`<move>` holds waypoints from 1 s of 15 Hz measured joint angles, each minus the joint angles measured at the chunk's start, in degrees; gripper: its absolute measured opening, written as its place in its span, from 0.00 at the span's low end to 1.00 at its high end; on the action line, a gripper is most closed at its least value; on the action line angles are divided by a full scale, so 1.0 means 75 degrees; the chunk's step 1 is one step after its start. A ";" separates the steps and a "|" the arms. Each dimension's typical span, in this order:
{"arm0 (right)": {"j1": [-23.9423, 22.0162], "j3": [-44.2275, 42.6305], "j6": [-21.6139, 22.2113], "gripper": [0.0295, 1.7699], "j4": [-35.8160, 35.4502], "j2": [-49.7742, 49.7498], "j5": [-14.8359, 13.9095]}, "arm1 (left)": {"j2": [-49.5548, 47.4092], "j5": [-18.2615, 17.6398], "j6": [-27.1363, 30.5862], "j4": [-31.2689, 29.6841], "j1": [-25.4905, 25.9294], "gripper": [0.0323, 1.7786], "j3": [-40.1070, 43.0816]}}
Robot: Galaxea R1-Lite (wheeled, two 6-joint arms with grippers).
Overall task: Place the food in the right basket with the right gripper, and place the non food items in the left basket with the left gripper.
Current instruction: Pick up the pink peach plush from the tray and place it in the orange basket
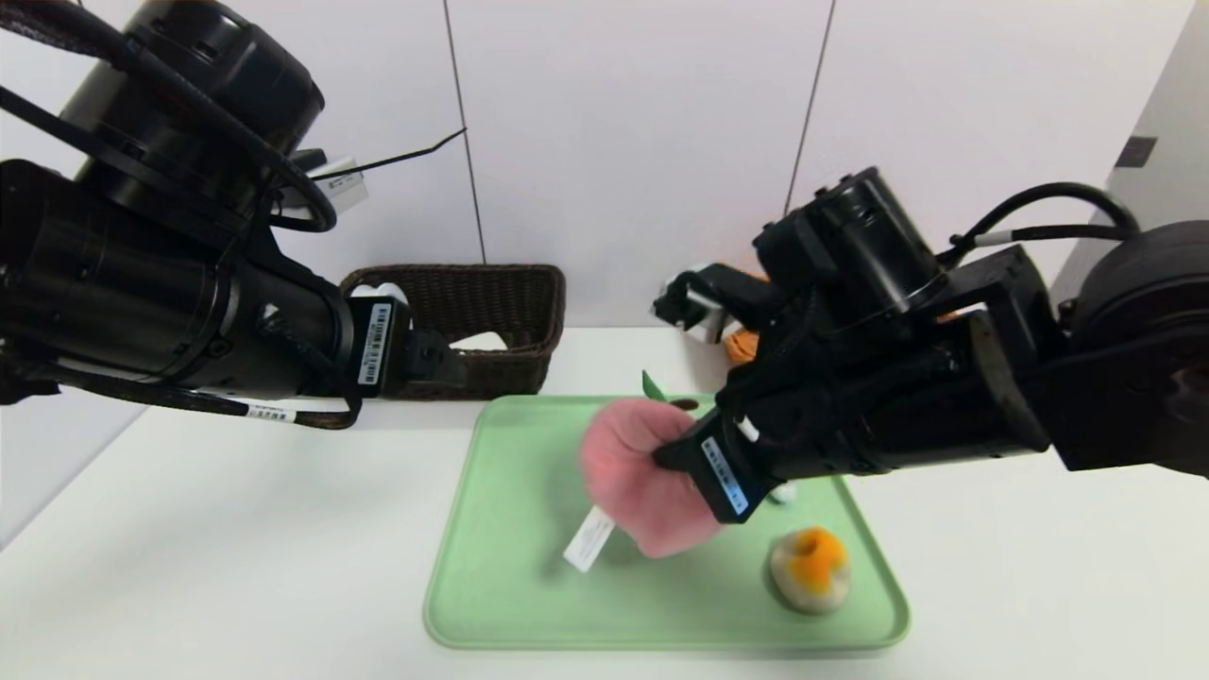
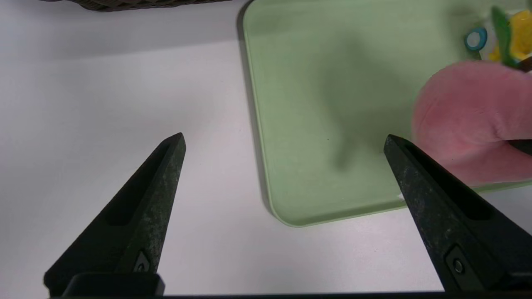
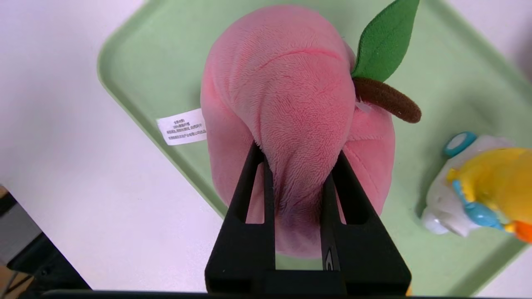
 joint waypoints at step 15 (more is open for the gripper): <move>-0.3418 -0.0556 -0.0029 0.17 -0.2680 0.0301 -0.0387 | -0.0081 -0.0005 0.0008 -0.0055 0.0000 0.95 0.0083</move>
